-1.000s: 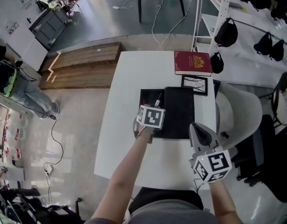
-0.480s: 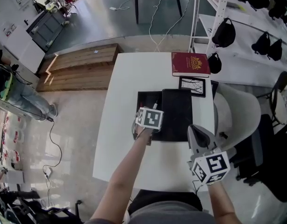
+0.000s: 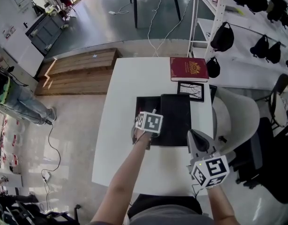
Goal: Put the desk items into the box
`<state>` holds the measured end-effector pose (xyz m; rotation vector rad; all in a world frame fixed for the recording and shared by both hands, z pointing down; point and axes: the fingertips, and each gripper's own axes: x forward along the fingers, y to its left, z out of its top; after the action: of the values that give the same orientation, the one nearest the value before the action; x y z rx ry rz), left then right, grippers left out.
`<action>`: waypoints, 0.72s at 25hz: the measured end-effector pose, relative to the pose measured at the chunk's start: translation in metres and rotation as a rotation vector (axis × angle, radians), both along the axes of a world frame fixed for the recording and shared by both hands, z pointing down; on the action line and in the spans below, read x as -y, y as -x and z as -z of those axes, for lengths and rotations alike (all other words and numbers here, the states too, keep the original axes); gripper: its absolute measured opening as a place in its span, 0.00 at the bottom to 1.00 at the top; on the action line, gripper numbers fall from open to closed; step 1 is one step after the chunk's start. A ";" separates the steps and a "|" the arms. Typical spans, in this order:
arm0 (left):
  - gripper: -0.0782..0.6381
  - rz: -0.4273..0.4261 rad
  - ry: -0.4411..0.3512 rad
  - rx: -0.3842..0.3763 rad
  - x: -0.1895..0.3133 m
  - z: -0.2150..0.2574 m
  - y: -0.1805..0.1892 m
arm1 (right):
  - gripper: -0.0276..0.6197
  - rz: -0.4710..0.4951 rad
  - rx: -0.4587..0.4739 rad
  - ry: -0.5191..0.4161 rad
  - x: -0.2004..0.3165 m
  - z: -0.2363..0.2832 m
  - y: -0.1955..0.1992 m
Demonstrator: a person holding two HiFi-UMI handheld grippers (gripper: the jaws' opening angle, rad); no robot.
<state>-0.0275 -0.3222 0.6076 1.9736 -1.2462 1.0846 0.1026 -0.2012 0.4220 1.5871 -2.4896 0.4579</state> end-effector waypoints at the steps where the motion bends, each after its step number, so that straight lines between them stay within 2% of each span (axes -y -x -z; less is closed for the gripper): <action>1: 0.21 0.000 0.001 0.000 0.000 0.000 0.000 | 0.05 0.000 0.001 0.000 0.000 0.000 0.000; 11: 0.23 -0.011 0.010 -0.015 -0.001 0.001 -0.004 | 0.05 0.000 0.001 0.001 0.000 0.001 0.000; 18: 0.25 -0.015 -0.032 -0.010 -0.004 0.014 -0.004 | 0.05 0.011 0.003 -0.006 -0.002 0.003 0.003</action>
<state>-0.0238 -0.3185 0.5937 2.0129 -1.2526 1.0670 0.0991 -0.1995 0.4191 1.5753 -2.5026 0.4526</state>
